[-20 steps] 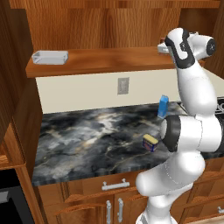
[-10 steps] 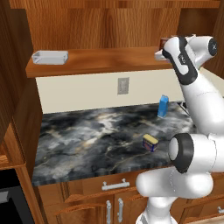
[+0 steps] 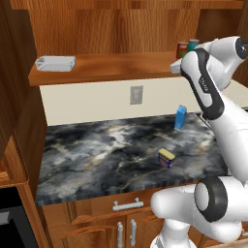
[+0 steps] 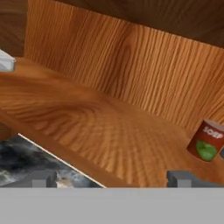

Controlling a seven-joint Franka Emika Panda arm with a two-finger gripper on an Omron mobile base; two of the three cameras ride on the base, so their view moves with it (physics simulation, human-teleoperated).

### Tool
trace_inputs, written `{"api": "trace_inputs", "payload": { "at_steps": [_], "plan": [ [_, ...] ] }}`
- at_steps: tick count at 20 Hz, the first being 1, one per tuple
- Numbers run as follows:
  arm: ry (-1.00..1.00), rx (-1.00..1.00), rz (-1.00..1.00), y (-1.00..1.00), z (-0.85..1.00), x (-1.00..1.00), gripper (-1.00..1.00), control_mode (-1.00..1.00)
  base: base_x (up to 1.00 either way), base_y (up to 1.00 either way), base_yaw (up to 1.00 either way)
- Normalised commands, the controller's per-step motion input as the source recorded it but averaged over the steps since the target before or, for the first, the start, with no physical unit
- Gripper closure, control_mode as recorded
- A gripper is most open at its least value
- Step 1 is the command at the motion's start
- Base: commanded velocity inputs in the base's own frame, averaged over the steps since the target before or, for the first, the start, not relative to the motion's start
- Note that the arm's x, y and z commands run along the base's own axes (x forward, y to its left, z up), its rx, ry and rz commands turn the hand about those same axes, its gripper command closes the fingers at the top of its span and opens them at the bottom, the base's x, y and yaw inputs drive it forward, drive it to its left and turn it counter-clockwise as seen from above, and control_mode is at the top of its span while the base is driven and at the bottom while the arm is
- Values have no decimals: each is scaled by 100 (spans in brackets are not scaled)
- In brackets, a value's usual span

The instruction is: Pick the cans from the counter and place them in their designated side in the cabinet.

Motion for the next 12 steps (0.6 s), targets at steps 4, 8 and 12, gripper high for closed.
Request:
{"api": "trace_inputs", "payload": {
  "at_steps": [4,8,12],
  "plan": [
    [-3,1,0,15,-14,-85,-100,-100,0,0,0],
    [-1,5,-5,29,-14,-65,-100,-100,0,0,0],
    [1,6,-11,12,-18,-66,-100,-100,0,0,0]
  ]
}}
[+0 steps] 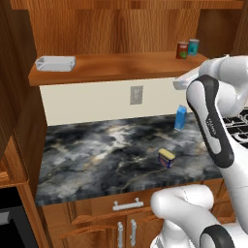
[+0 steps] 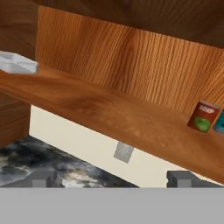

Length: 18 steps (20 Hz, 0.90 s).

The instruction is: Pick the cans from the counter and place them in their designated side in the cabinet.

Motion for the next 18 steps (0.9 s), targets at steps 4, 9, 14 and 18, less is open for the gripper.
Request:
{"api": "trace_inputs", "payload": {
  "at_steps": [4,9,14,18],
  "plan": [
    [10,2,-11,1,-18,-44,-100,-100,0,0,0],
    [16,-10,-2,0,-31,-24,-100,-100,0,0,0],
    [20,-4,-9,0,-30,-17,-100,-100,0,0,0],
    [15,0,-8,0,-29,-8,-100,-100,0,0,0]
  ]
}}
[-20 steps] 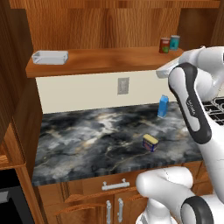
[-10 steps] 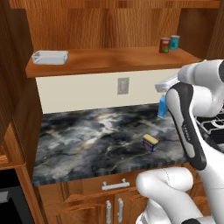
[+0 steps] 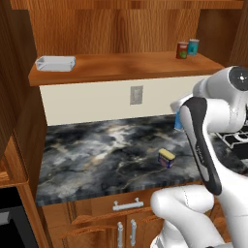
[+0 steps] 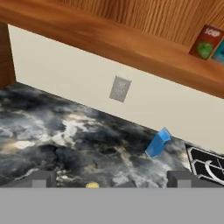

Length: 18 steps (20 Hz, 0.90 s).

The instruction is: Pick the cans from the counter and place them in their designated side in the cabinet.

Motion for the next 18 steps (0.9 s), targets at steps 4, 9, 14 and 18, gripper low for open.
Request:
{"api": "trace_inputs", "payload": {
  "at_steps": [4,9,14,18],
  "plan": [
    [12,0,-4,0,-31,-3,-100,-100,0,0,0],
    [3,1,0,0,-31,-9,-100,-100,0,0,0],
    [0,3,0,0,-29,-2,-100,-100,0,0,0],
    [0,2,1,-1,-23,-1,-100,-100,0,0,0]
  ]
}}
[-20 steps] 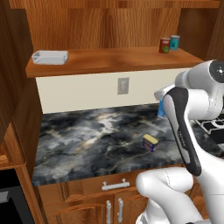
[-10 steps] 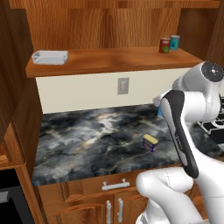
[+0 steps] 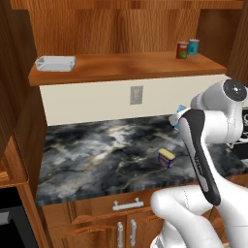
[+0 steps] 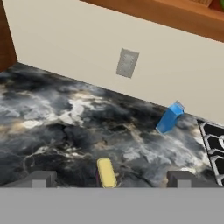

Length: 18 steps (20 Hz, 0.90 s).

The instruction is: Pick the cans from the counter and place them in their designated side in the cabinet.

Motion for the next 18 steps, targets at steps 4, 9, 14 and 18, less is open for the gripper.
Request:
{"api": "trace_inputs", "payload": {
  "at_steps": [4,9,14,18],
  "plan": [
    [1,0,1,-5,-24,-8,-100,-100,0,0,0],
    [8,0,0,-8,-24,-10,-100,-100,0,0,0],
    [13,0,0,-10,-17,-12,-100,-100,0,0,0],
    [8,2,0,-1,-21,-1,-100,-100,0,0,0]
  ]
}}
